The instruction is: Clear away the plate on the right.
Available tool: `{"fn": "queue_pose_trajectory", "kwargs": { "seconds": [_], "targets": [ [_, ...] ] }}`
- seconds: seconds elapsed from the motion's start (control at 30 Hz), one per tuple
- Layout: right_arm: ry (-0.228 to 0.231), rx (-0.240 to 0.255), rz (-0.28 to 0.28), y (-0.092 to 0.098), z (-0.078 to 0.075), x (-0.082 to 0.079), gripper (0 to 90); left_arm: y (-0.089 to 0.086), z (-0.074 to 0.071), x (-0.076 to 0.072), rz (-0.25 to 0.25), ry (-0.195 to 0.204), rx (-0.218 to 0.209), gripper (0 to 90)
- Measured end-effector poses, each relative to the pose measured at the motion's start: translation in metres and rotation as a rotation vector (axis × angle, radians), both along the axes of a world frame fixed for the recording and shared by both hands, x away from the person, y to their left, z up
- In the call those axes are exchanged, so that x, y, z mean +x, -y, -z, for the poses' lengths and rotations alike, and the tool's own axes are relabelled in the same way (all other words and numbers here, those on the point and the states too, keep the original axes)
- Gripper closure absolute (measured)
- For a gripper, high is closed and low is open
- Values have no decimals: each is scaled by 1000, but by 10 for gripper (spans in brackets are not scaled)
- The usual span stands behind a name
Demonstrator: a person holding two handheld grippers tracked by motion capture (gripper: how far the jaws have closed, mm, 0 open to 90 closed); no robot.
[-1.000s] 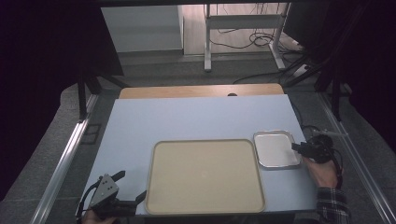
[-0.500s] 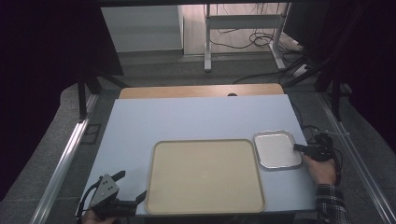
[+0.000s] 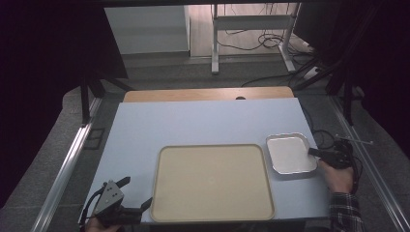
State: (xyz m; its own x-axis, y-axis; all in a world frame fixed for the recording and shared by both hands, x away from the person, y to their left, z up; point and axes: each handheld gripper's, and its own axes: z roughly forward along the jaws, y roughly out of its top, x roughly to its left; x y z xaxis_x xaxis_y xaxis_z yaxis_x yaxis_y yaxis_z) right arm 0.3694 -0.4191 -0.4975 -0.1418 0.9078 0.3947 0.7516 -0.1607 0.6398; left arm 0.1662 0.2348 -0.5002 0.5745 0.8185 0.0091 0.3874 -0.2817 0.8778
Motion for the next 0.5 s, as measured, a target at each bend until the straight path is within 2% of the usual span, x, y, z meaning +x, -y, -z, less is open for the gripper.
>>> {"fn": "queue_pose_trajectory", "kwargs": {
  "seconds": [0.3, 0.5],
  "targets": [
    [38, 32, -20, -5, -10, -10, 890, 0, 0, 0, 0, 0, 0, 10],
    [37, 33, -52, -16, -13, -12, 890, 0, 0, 0, 0, 0, 1, 10]
  ]
}}
